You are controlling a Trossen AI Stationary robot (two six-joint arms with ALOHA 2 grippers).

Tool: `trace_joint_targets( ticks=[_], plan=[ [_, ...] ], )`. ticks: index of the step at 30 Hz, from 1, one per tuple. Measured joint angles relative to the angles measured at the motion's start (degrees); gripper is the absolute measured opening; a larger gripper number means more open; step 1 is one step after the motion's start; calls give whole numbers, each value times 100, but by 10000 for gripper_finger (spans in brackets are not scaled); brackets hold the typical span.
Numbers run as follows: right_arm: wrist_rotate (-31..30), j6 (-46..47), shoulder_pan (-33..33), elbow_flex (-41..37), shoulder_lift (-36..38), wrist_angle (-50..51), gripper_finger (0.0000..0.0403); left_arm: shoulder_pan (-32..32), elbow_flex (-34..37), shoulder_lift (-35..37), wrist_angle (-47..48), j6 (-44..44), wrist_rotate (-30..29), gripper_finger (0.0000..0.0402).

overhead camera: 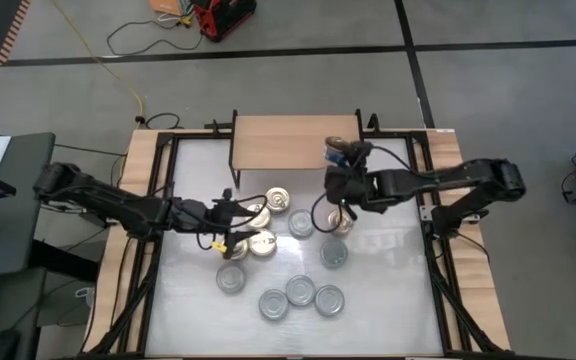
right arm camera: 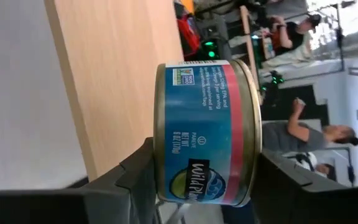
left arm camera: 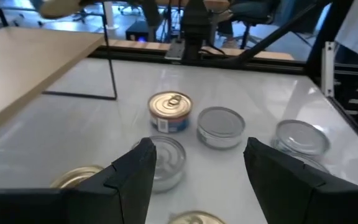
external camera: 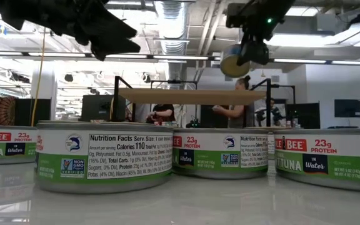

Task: Stack canned seafood by type on shelf
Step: Put the blue pink tuna can on the shelf

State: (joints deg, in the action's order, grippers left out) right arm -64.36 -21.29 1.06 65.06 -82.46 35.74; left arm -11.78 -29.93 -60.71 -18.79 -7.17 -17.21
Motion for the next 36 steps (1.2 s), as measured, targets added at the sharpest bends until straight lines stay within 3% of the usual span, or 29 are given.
trace_joint_targets(
  ticks=[8,21,36],
  plan=[
    [451,-1153,-306,0,-218,-639,231,-226,-2,276,323,-123,-22,233],
    [618,-1173,-793,2,-606,-666,238,-268,-2,275,451,-148,-20,233],
    [1059,-341,-730,474,-575,75,344,-266,-7,275,633,-266,17,233]
  ],
)
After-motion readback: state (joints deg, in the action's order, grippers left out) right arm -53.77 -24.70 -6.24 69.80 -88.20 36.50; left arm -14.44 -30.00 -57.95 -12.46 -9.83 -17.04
